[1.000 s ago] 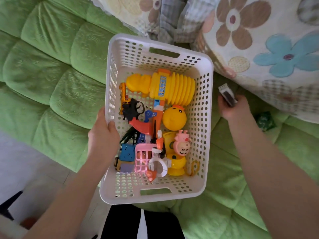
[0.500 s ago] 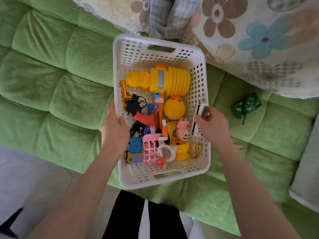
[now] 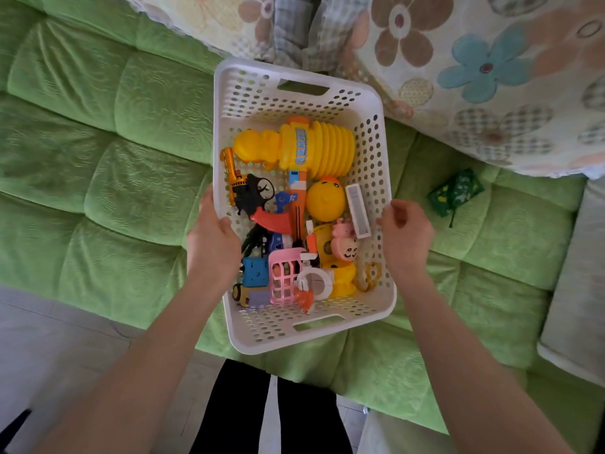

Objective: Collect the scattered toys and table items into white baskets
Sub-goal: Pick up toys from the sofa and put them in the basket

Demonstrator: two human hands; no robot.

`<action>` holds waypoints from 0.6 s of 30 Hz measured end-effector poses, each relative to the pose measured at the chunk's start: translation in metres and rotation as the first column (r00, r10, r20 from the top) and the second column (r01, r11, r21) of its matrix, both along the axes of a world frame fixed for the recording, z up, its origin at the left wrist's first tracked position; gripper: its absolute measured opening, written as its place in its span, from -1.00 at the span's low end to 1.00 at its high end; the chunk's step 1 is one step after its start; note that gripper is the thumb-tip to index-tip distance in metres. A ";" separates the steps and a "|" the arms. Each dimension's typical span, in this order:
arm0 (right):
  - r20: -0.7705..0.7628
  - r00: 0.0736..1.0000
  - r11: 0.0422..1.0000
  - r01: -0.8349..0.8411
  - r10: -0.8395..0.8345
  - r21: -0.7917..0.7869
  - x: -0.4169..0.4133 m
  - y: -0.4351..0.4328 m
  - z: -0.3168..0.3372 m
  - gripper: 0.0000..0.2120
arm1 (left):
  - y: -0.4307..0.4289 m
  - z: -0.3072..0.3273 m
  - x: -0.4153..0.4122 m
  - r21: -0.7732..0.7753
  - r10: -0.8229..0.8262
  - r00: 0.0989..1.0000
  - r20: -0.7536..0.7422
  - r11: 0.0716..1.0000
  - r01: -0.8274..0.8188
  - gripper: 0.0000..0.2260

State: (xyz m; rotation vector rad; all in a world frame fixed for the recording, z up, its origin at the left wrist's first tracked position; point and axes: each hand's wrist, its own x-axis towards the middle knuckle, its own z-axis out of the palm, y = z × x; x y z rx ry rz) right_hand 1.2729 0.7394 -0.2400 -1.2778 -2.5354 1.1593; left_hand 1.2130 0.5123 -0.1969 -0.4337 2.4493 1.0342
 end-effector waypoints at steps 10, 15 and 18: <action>0.358 0.813 0.737 0.574 -0.459 -0.358 0.013 0.092 -0.037 -0.48 | 0.034 0.013 0.004 -0.069 0.023 0.999 -0.027 0.997 -0.024 -0.52; 0.340 0.910 0.704 0.402 -0.236 -0.586 0.011 0.105 -0.045 -0.43 | 0.042 0.015 0.006 -0.122 0.055 0.998 -0.022 0.991 -0.057 -0.53; 0.322 0.921 0.764 0.368 -0.221 -0.530 0.010 0.114 -0.051 -0.53 | 0.044 0.014 0.007 -0.144 0.055 0.998 -0.041 0.988 -0.061 -0.54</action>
